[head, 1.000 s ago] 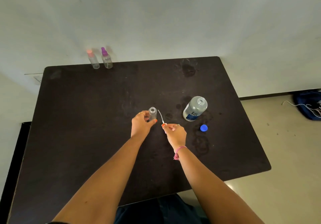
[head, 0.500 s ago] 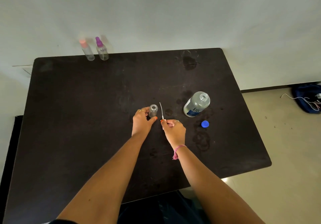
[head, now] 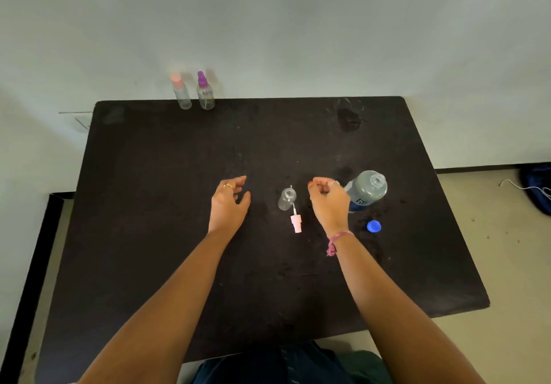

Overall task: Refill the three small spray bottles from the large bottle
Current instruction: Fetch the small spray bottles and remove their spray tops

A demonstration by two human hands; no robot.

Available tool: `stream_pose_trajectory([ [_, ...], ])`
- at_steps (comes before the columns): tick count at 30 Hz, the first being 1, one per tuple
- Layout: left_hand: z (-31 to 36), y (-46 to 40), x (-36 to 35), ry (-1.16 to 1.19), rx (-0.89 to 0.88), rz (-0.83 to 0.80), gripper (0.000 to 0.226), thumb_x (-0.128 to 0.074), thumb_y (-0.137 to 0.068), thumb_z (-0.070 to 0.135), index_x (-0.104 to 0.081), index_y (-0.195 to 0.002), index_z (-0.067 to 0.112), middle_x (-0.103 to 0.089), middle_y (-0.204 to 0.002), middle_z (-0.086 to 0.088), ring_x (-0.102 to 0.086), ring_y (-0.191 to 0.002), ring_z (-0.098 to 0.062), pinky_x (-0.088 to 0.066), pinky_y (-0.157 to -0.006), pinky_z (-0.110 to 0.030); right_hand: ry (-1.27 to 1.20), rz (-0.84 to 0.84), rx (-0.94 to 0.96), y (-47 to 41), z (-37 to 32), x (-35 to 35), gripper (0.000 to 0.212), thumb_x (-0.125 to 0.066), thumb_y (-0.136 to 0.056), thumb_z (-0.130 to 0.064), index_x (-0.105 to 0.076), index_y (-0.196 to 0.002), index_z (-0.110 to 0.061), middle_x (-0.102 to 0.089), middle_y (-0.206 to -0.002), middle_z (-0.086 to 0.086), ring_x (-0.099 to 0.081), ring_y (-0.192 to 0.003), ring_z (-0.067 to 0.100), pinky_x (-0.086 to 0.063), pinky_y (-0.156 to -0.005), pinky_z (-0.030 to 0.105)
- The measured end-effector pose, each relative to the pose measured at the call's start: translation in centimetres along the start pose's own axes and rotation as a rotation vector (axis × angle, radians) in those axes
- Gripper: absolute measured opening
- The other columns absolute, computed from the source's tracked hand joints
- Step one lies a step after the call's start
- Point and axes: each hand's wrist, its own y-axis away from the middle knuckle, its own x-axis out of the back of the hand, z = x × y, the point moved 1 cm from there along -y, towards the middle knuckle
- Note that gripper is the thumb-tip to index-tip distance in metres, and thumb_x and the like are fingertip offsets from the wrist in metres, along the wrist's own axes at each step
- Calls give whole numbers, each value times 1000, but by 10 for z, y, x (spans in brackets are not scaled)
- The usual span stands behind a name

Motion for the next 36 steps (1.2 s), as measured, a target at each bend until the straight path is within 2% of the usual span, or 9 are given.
stream_pose_trajectory([
  [5, 4, -19, 47, 63, -10, 136, 34, -60, -96, 11, -59, -129, 13, -56, -122, 2, -56, -111, -8, -47, -101, -24, 10, 1, 230, -22, -64, -15, 17, -60, -91, -11, -70, -105, -11, -64, -90, -4, -57, -72, -4, -39, -67, -2],
  [11, 11, -49, 99, 111, -20, 259, 30, -60, -96, 13, -62, -126, 16, -57, -122, 2, -57, -109, -9, -49, -97, -23, 79, -179, 458, -51, -139, -76, 19, -59, -93, -13, -68, -109, -11, -64, -95, -2, -57, -74, -1, -39, -71, -2],
  [15, 11, -67, 120, 115, -8, 288, 31, -60, -96, 13, -61, -126, 17, -58, -123, 2, -57, -110, -9, -50, -97, -23, 142, -271, 507, -71, -173, -119, 21, -57, -93, -12, -66, -112, -11, -62, -96, -2, -55, -76, 1, -39, -69, -1],
  [17, 9, -74, 128, 117, 6, 292, 32, -61, -95, 13, -60, -127, 18, -58, -124, 3, -57, -111, -8, -48, -96, -21, 175, -301, 544, -80, -187, -137, 23, -56, -92, -12, -64, -114, -11, -60, -97, 0, -58, -79, 4, -42, -75, 7],
  [19, 5, -79, 135, 117, 9, 285, 33, -61, -95, 14, -60, -127, 19, -58, -124, 3, -57, -110, -8, -49, -97, -23, 226, -320, 586, -92, -200, -154, 27, -56, -92, -12, -61, -118, -13, -57, -105, 3, -61, -90, 14, -47, -84, 19],
  [24, -8, -89, 147, 113, 39, 285, 32, -61, -95, 13, -61, -126, 20, -58, -124, 3, -57, -110, -9, -49, -94, -21, 391, -357, 624, -119, -224, -184, 40, -50, -93, -2, -54, -131, -15, -48, -132, 8, -59, -108, 23, -42, -97, 26],
  [30, -23, -96, 155, 101, 67, 270, 31, -62, -94, 13, -61, -124, 20, -57, -122, 3, -57, -110, -10, -52, -97, -30, 582, -441, 653, -132, -234, -213, 59, -49, -87, 12, -48, -139, -15, -38, -143, 7, -50, -124, 27, -40, -107, 34],
  [33, -28, -96, 155, 110, 81, 262, 32, -62, -94, 13, -60, -126, 21, -58, -124, 3, -57, -111, -10, -52, -97, -30, 641, -458, 662, -135, -231, -220, 58, -51, -88, 10, -47, -141, -15, -37, -145, 6, -49, -126, 26, -40, -108, 35],
  [36, -32, -96, 155, 135, 101, 266, 34, -62, -94, 12, -58, -127, 21, -58, -125, 3, -56, -112, -10, -51, -96, -27, 679, -440, 662, -138, -224, -223, 48, -50, -91, 5, -51, -137, -8, -40, -142, 5, -53, -120, 27, -42, -105, 33],
])
